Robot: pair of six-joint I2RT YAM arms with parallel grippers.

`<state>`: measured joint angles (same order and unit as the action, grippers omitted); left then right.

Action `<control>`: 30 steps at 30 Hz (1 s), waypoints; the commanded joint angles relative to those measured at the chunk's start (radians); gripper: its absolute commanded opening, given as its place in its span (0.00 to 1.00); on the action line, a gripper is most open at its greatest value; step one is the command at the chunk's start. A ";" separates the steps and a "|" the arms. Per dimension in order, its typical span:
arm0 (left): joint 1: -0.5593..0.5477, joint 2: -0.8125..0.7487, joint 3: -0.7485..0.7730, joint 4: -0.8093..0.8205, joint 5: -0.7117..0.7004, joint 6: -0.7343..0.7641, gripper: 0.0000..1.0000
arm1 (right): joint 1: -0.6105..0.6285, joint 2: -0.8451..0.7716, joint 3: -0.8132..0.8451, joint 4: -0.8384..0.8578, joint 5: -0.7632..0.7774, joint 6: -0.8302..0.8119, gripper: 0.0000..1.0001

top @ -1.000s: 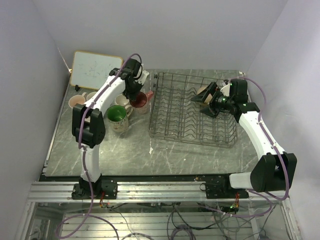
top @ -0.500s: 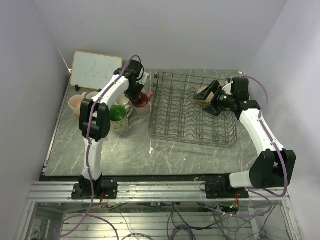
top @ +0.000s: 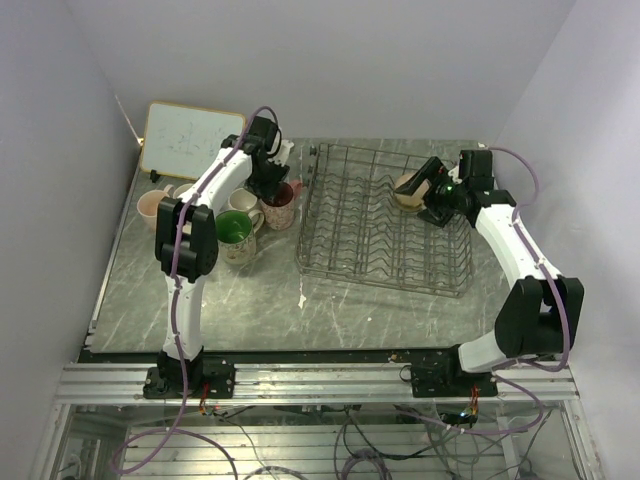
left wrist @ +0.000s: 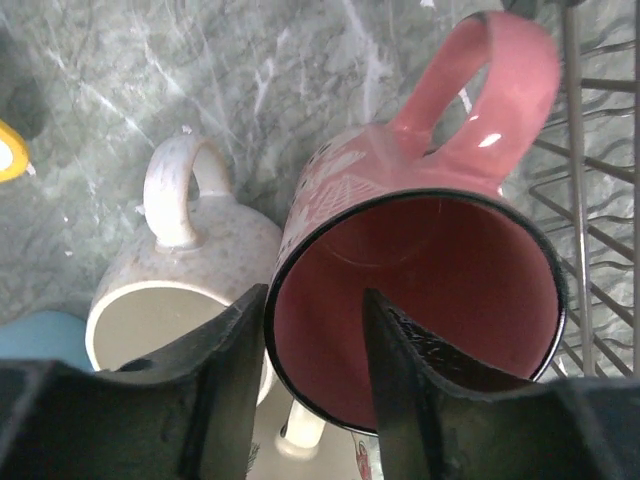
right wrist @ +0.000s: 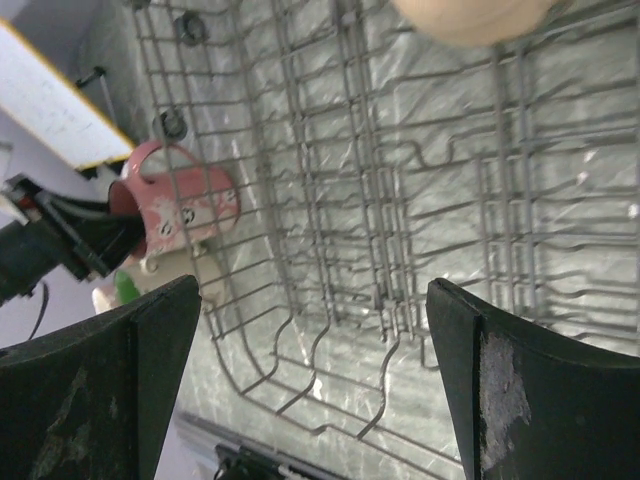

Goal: Unload the cups from the dish rack

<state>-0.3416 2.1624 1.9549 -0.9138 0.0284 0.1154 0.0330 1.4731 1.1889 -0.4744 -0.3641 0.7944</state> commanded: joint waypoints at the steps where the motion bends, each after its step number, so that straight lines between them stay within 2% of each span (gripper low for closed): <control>1: 0.000 -0.031 0.001 0.047 0.080 0.031 0.56 | -0.008 0.028 0.058 0.002 0.169 -0.056 0.96; 3: -0.002 -0.036 0.012 0.039 0.096 0.045 0.59 | -0.008 0.037 0.066 0.009 0.224 -0.077 0.95; 5: -0.002 -0.048 0.017 0.034 0.119 0.058 0.68 | -0.007 0.049 0.077 0.008 0.280 -0.110 0.94; 8: -0.001 -0.062 0.033 0.005 0.138 0.080 0.76 | -0.006 0.074 0.088 0.012 0.379 -0.170 0.93; 10: 0.000 -0.079 0.042 -0.014 0.138 0.095 0.78 | 0.000 0.084 0.075 0.044 0.432 -0.229 0.92; 11: 0.001 -0.093 0.042 -0.017 0.137 0.104 0.85 | 0.004 0.088 0.065 0.062 0.473 -0.252 0.92; 15: 0.006 -0.152 0.050 -0.052 0.167 0.132 0.88 | 0.010 0.142 0.056 0.155 0.546 -0.332 0.91; 16: 0.006 -0.166 0.055 -0.066 0.183 0.139 0.94 | 0.010 0.162 0.060 0.180 0.545 -0.355 0.91; 22: 0.006 -0.260 0.056 -0.151 0.274 0.186 0.95 | 0.008 0.293 0.143 0.245 0.482 -0.474 0.91; 30: 0.007 -0.376 -0.003 -0.168 0.286 0.222 0.95 | -0.012 0.386 0.179 0.314 0.411 -0.536 0.91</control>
<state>-0.3412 1.8278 1.9705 -1.0397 0.2779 0.3077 0.0376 1.8263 1.3270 -0.2287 0.0856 0.3168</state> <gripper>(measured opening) 0.955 0.912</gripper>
